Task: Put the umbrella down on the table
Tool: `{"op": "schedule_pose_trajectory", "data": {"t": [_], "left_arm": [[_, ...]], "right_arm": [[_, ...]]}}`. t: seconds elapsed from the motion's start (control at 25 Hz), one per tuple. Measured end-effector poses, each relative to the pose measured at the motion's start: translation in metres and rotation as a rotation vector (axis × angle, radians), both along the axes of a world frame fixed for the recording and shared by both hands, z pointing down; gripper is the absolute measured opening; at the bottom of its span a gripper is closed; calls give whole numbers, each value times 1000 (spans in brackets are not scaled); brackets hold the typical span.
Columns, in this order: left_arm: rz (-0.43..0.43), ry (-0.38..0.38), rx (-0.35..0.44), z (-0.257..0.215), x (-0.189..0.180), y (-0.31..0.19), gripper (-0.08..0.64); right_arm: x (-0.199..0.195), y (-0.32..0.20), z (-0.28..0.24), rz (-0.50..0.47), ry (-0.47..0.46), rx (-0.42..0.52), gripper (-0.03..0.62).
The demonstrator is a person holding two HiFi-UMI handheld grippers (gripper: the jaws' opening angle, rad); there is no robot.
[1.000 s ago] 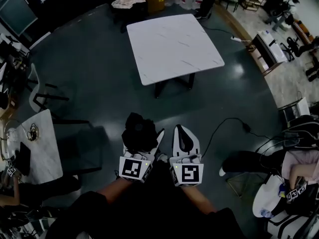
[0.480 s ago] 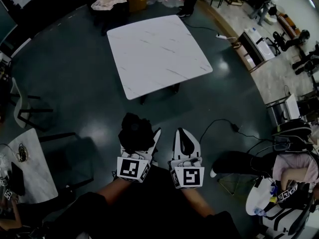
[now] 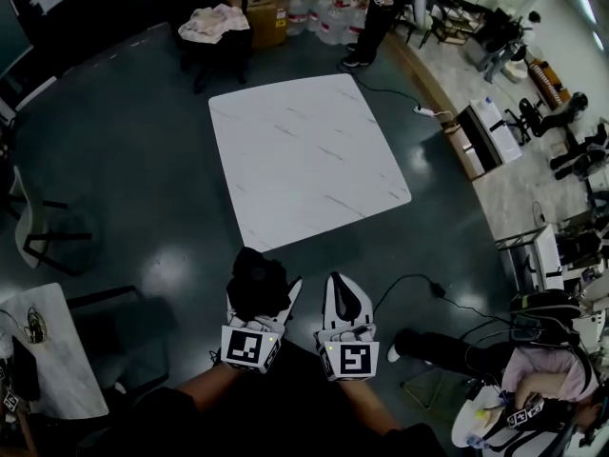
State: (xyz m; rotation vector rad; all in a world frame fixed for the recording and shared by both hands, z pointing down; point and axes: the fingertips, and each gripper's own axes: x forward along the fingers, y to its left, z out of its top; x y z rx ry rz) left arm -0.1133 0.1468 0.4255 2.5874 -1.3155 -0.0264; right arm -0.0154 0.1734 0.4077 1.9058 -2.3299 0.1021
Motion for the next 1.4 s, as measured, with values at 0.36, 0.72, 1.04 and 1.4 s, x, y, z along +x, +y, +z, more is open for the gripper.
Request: {"op": "schedule_pose_trajectory", "data": {"t": [0.36,0.72,1.04,1.4], "left_arm": [[52,39,2,0,-15,-92,368],[52,22,-50,20,-9,-141,368],[29,0,-103,37,48,-198,368],[48,-103,-117,70,163,-302,365]], "right_arm": [[-18,-87,-3,37,38,-12,18],[0,-129,6,58,22,-40,18],[45,-193,23,3,-33,-42,18],[144,-308,40,-65,-130,-42,18]]}}
